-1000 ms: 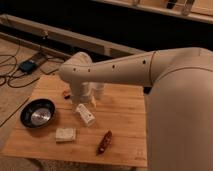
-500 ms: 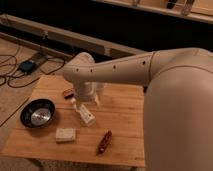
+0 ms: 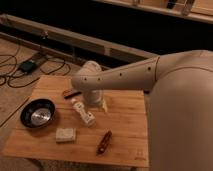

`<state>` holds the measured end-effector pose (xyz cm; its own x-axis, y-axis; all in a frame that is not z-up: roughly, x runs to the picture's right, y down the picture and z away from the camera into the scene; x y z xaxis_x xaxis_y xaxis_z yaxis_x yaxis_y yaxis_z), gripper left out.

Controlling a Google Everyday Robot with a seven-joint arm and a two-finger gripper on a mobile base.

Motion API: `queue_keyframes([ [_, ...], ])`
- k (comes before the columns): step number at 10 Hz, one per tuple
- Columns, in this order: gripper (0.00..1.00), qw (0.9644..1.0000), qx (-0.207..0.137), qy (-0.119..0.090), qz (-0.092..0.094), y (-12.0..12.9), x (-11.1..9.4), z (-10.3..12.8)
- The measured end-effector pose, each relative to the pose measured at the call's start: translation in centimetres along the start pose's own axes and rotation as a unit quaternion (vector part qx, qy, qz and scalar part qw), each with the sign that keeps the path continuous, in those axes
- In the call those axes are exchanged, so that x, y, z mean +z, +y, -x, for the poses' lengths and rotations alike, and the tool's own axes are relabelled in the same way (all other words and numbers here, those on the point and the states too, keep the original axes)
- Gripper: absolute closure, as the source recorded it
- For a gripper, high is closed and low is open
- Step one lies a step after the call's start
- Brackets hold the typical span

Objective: Place the pepper on the white sponge

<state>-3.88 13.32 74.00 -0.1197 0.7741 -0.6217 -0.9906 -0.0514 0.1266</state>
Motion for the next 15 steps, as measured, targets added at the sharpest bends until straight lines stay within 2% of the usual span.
queue_keyframes([
  [2, 0.35, 0.9997, 0.024, 0.008, 0.001, -1.5, 1.2, -1.4],
  [5, 0.35, 0.9979, 0.057, 0.02, 0.022, -3.0, 3.5, -2.7],
  [7, 0.35, 0.997, 0.064, 0.03, 0.031, -3.8, 4.9, -3.6],
  [10, 0.35, 0.9958, 0.072, 0.047, 0.03, -5.0, 6.7, -5.3],
  [15, 0.35, 0.9945, 0.078, 0.065, 0.025, -5.3, 8.7, -7.1],
])
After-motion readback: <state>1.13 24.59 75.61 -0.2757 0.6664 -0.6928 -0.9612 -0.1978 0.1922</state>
